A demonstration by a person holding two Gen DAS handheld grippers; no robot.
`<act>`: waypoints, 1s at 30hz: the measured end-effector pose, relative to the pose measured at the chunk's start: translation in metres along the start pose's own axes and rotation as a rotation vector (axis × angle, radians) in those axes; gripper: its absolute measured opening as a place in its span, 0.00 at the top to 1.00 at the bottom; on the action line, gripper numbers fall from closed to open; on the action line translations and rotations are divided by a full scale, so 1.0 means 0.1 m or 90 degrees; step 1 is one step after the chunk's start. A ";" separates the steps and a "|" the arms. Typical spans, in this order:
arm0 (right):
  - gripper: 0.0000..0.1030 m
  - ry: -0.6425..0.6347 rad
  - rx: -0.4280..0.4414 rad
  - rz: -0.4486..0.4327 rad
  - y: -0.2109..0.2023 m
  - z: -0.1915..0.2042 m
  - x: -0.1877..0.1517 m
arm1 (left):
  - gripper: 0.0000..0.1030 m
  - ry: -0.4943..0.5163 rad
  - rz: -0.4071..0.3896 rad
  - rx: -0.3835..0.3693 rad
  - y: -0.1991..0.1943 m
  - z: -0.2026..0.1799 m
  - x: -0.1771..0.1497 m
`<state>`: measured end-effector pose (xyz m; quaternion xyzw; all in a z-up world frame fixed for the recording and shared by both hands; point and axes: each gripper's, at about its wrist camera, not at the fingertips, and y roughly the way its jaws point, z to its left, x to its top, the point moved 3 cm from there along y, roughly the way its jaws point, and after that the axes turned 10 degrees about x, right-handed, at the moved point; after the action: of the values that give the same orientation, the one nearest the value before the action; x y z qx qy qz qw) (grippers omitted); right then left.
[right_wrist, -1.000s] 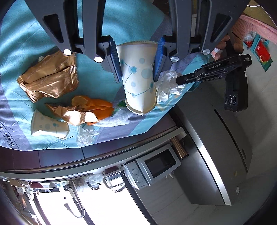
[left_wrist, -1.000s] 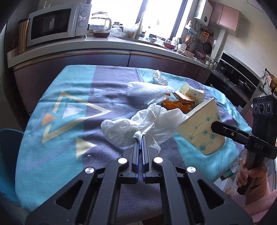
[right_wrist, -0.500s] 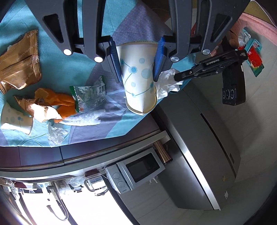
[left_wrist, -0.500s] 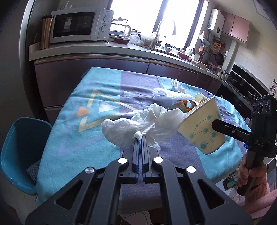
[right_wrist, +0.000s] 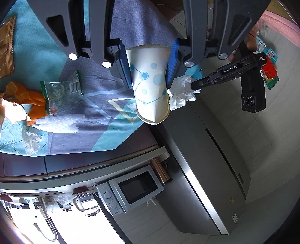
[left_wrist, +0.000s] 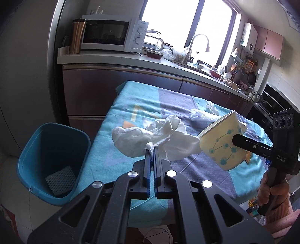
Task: Collect trash
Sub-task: 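Carry the tissue and paper cup with both tools over the teal bin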
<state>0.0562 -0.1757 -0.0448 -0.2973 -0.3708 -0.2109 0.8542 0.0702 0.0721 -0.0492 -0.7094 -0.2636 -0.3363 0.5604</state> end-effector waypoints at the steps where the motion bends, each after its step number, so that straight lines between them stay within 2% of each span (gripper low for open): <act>1: 0.66 -0.003 0.005 0.003 0.05 0.03 0.02 | 0.97 -0.006 -0.002 0.004 -0.02 0.04 0.00; 15: 0.66 -0.042 0.078 0.066 0.78 0.36 0.19 | 0.97 -0.096 -0.038 0.102 -0.30 0.88 0.03; 24: 0.66 -0.083 0.113 0.105 1.32 0.65 0.31 | 0.97 -0.149 -0.034 0.157 -0.29 1.41 0.01; 30: 0.66 -0.094 0.122 0.134 1.70 0.78 0.32 | 0.97 -0.170 -0.027 0.173 -0.23 1.62 -0.04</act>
<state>0.1350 -0.0034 -0.0374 -0.2667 -0.4177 -0.0614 0.8664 0.0800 0.2350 -0.0617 -0.6597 -0.3936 -0.2119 0.6042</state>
